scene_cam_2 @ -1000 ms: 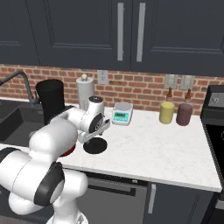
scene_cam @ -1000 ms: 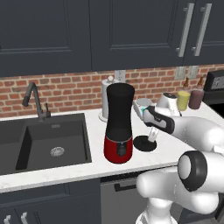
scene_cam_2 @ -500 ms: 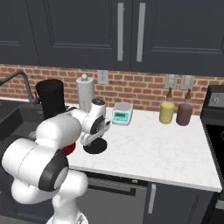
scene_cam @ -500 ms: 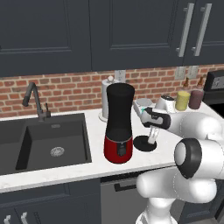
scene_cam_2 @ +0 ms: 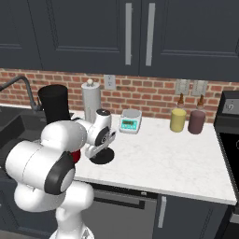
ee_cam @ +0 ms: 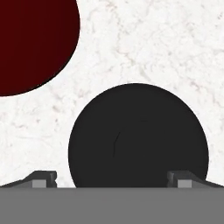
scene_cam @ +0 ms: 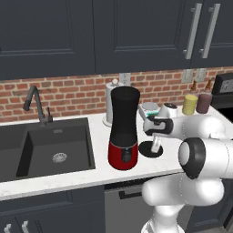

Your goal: Close the lid blender by securely placing the lid on top.

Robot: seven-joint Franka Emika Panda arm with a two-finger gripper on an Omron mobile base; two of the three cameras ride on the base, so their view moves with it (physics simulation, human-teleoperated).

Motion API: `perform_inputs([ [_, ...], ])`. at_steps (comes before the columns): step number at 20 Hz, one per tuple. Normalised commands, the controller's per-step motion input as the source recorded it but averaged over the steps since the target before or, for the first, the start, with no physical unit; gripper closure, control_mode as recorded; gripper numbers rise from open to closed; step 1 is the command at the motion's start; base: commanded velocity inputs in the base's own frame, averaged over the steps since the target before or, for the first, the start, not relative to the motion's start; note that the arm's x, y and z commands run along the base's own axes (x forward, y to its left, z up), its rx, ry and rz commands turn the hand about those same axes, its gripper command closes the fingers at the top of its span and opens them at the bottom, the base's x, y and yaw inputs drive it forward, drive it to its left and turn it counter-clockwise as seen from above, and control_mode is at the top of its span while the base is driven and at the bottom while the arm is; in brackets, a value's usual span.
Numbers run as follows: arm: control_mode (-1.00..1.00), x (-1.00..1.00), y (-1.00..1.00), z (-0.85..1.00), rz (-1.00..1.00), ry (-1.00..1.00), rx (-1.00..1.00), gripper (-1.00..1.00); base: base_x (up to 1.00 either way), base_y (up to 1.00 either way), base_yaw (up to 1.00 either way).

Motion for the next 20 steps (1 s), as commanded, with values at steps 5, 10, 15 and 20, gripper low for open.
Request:
perform_inputs([
  [5,-1.00,0.27,0.00,-0.07,0.00,0.00,0.00,-1.00,0.00,0.00,0.00],
  [10,-1.00,0.32,0.00,-0.08,0.00,0.00,0.00,-1.00,0.00,0.00,0.00],
  [15,-1.00,0.23,0.00,-0.21,0.00,0.01,0.00,-1.00,0.00,0.00,0.00],
  [20,-1.00,0.00,0.00,-0.39,0.00,0.00,0.00,-1.00,0.00,0.00,0.00],
])
